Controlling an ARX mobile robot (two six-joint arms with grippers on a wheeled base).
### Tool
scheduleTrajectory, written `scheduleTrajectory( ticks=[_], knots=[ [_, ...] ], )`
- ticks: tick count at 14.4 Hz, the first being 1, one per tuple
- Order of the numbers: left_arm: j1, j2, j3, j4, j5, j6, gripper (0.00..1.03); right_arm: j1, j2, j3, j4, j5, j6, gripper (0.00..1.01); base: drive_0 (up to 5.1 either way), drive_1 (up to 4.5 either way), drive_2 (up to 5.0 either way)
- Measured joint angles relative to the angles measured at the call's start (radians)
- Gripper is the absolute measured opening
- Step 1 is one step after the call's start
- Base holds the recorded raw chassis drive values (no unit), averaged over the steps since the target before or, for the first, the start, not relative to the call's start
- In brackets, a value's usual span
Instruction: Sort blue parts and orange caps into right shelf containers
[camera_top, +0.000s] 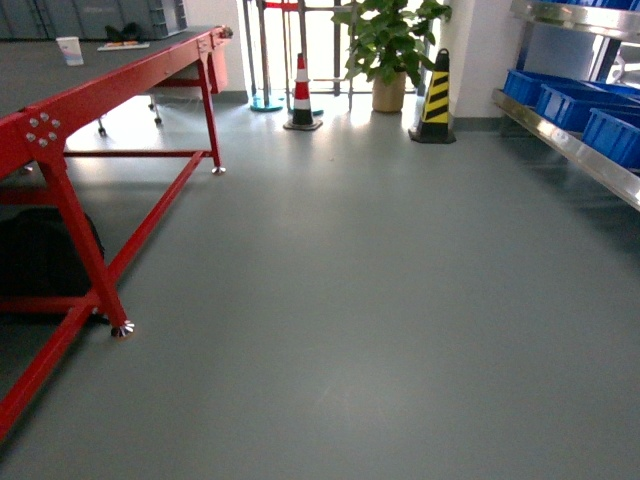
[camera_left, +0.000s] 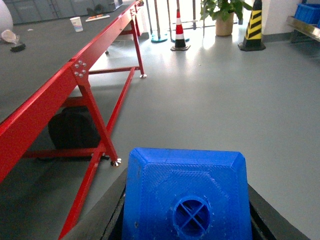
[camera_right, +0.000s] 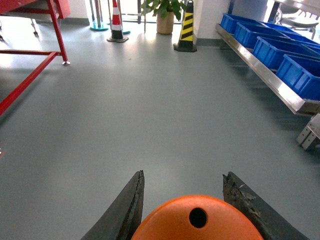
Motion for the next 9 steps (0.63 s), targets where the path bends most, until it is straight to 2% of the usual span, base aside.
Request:
scheduleTrajectory(
  ticks=[9],
  knots=[
    [0.002,0.007,-0.002,-0.003,0.000,0.000,0.44,0.000,0.005,0.000,-0.001,-0.003,0.000,0.41,-1.4,2.97,-5.7]
  ],
)
